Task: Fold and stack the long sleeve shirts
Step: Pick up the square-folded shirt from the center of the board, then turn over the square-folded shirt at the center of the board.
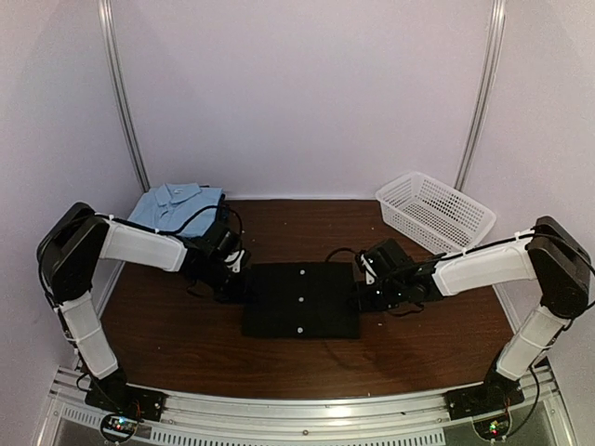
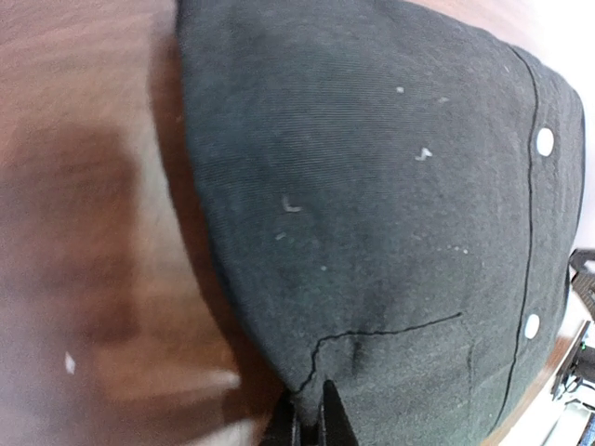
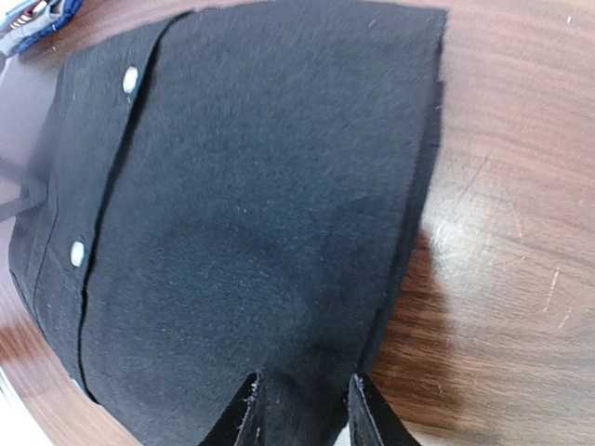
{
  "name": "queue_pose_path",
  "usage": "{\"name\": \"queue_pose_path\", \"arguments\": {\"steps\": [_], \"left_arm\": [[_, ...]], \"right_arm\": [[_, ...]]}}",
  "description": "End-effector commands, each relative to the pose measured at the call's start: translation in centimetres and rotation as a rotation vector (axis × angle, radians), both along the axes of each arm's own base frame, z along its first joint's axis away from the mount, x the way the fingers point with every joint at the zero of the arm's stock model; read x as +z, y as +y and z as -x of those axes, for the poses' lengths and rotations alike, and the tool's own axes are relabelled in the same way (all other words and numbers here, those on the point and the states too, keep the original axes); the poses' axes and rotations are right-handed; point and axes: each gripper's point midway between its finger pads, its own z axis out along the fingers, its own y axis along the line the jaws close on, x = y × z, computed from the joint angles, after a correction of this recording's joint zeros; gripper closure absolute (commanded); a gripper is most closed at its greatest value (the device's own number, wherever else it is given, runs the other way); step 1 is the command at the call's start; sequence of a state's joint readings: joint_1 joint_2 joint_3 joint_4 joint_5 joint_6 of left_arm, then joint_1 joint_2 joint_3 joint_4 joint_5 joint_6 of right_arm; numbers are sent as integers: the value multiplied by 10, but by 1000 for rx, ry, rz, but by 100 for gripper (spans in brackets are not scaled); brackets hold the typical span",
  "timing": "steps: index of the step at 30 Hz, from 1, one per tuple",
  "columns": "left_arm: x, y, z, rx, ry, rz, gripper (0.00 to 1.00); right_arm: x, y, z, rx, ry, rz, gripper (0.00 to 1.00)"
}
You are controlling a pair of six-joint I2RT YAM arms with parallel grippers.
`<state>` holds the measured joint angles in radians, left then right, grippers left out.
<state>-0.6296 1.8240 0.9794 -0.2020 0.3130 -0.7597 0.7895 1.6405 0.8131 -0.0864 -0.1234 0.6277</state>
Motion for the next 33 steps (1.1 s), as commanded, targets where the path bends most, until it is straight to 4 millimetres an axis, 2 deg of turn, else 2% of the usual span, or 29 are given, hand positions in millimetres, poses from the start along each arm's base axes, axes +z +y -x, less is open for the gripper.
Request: {"name": "queue_pose_path", "arguments": {"steps": [1, 5, 9, 17, 21, 27, 31, 33], "left_arm": [[16, 15, 11, -17, 2, -41, 100], [31, 28, 14, -53, -13, -69, 100], [54, 43, 14, -87, -46, -77, 100], [79, 59, 18, -137, -67, -84, 100], [95, 63, 14, -143, -90, -79, 100], [127, 61, 8, -170, -150, -57, 100], [152, 48, 6, -207, -177, 15, 100], [170, 38, 5, -226, -195, 71, 100]], "right_arm": [[25, -1, -11, -26, -61, -3, 69], [37, 0, -15, -31, -80, -4, 69], [47, 12, -17, -17, -93, -30, 69], [51, 74, -25, 68, -70, -138, 75], [37, 100, -25, 96, -48, -135, 78], [8, 123, -14, 125, 8, -147, 81], [-7, 140, -10, 141, 44, -156, 83], [-5, 153, -14, 144, 33, -193, 83]]}}
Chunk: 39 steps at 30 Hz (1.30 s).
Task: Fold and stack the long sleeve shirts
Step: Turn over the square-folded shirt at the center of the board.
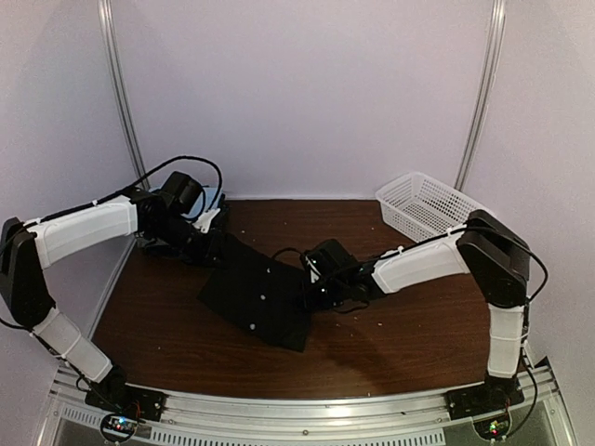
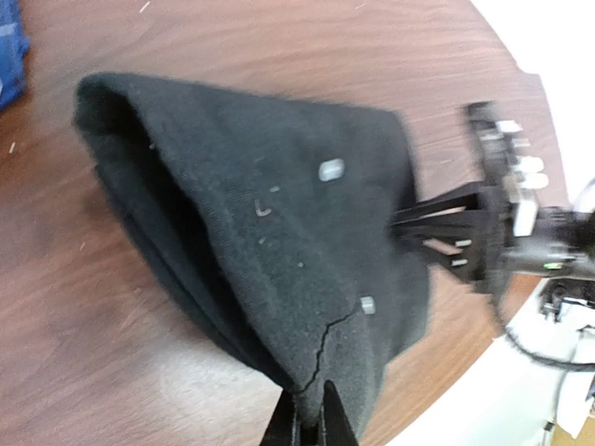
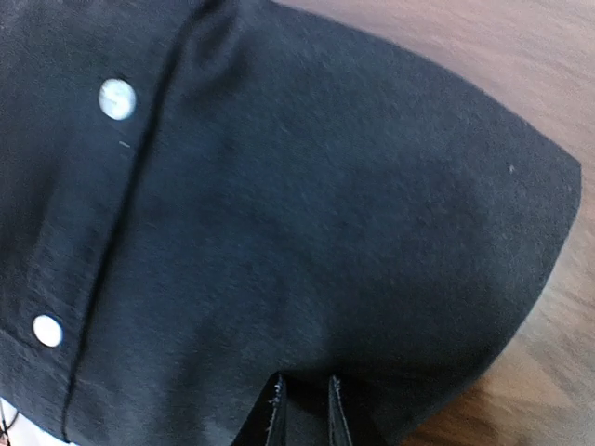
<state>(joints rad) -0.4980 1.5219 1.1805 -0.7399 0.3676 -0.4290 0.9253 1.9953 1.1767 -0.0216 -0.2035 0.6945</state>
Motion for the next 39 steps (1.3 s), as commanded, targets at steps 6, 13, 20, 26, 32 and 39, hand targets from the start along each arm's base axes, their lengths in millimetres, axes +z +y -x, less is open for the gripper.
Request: {"name": "queue_pose_path", "arguments": {"steps": [6, 13, 20, 26, 32, 39], "left_arm": [[96, -54, -8, -142, -103, 308, 100], [129, -122, -9, -222, -115, 448, 100], [79, -140, 0, -188, -30, 437, 100], [59, -144, -8, -174, -17, 421, 100], [58, -152, -14, -188, -16, 433, 100], [37, -181, -9, -236, 27, 456, 100]], "right_arm": [[18, 76, -20, 6, 20, -266, 84], [39, 148, -39, 65, 48, -491, 83], [27, 129, -49, 28, 90, -550, 82], [20, 82, -54, -46, 86, -526, 81], [23, 28, -60, -133, 59, -458, 81], [35, -51, -57, -234, -2, -323, 78]]}}
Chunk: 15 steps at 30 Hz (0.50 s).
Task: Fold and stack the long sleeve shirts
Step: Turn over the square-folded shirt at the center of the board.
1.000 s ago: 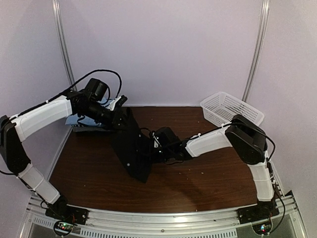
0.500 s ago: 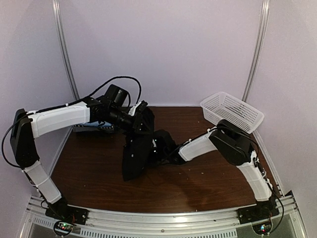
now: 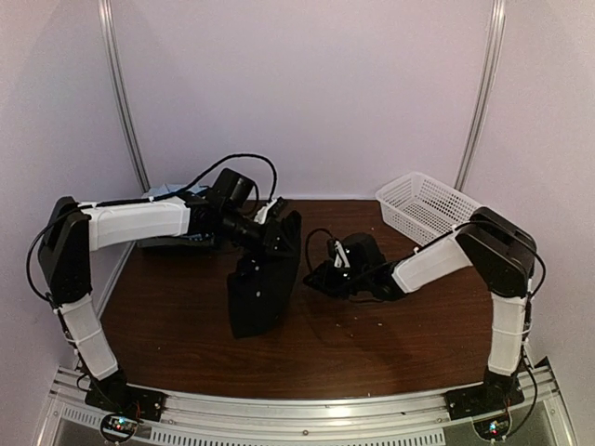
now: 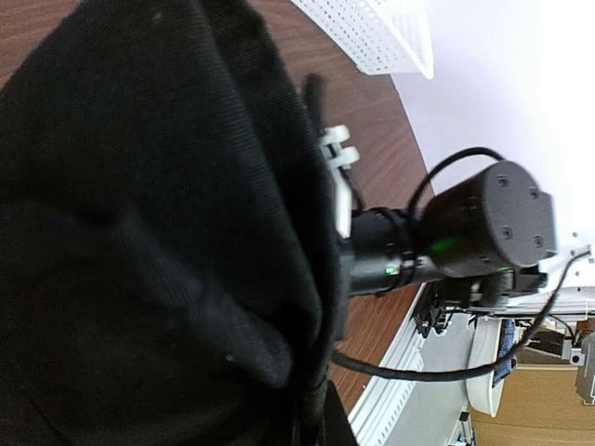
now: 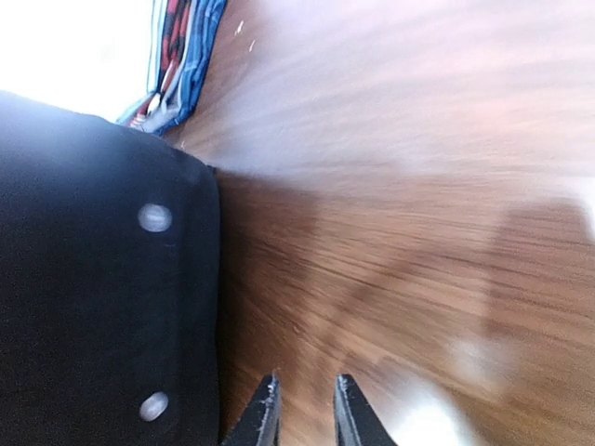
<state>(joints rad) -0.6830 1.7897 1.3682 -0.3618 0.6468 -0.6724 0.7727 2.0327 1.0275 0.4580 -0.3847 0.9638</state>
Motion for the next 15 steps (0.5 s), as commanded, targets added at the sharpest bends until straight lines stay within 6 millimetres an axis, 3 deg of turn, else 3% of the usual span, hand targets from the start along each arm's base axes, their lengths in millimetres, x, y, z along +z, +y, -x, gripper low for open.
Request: {"name": "queue_pose_path", "arguments": {"steps": [1, 5, 8, 11, 15], "left_arm": [[-1, -43, 3, -70, -14, 74, 100], [-25, -90, 14, -132, 35, 82, 65], [-22, -108, 13, -149, 30, 101, 51], [-15, -106, 5, -122, -1, 94, 45], [-18, -79, -9, -34, -20, 43, 45]], "right_arm": [[21, -52, -3, -84, -70, 104, 78], [28, -116, 2, -196, -86, 243, 72], [32, -160, 10, -270, -102, 323, 64], [43, -170, 15, -260, -133, 362, 60], [47, -155, 19, -191, -158, 397, 59]]}}
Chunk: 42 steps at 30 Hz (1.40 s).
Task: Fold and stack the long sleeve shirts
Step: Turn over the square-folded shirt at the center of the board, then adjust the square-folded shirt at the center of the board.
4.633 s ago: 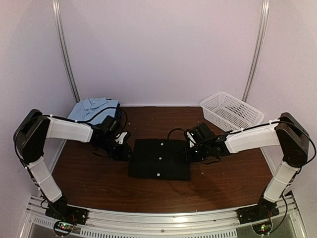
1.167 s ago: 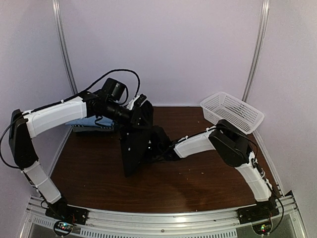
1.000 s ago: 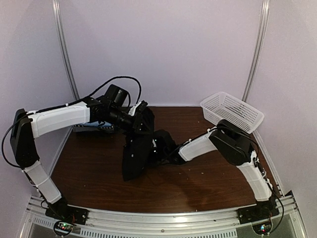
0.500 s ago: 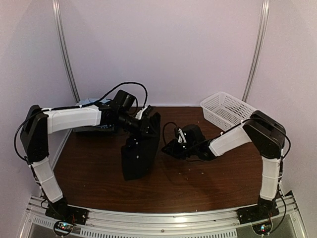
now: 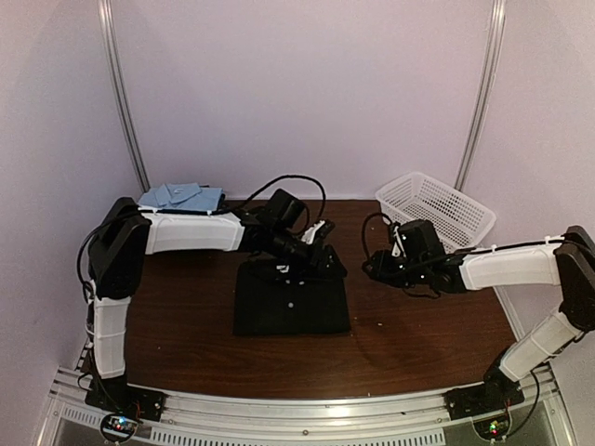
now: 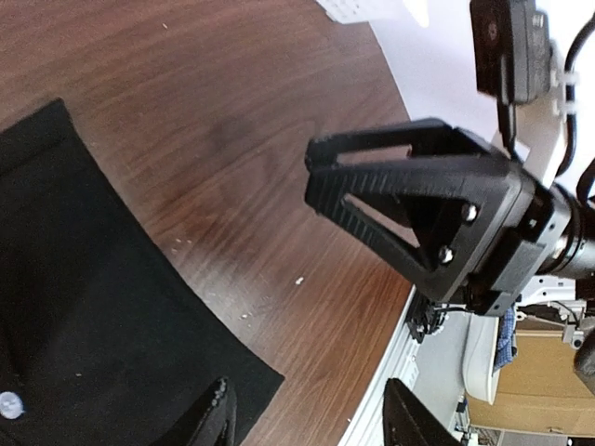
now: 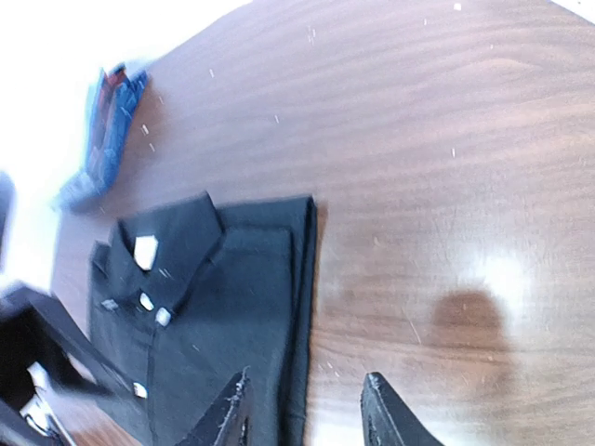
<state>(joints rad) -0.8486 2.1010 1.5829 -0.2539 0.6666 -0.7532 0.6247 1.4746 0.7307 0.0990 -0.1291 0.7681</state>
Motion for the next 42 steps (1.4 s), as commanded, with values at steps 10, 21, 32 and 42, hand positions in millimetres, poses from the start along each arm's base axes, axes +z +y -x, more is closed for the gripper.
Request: {"name": "queue_pose_path", "arguments": {"steps": [10, 21, 32, 42], "left_arm": [[-18, 170, -65, 417, -113, -239, 49], [-41, 227, -94, 509, -142, -371, 57], [-63, 235, -111, 536, -168, -467, 61], [-73, 228, -120, 528, -157, -461, 73]], "right_arm": [[-27, 49, -10, 170, 22, 195, 61], [-36, 72, -58, 166, 4, 270, 63], [-62, 63, -74, 155, 41, 336, 63], [-71, 67, -76, 168, 55, 336, 65]]}}
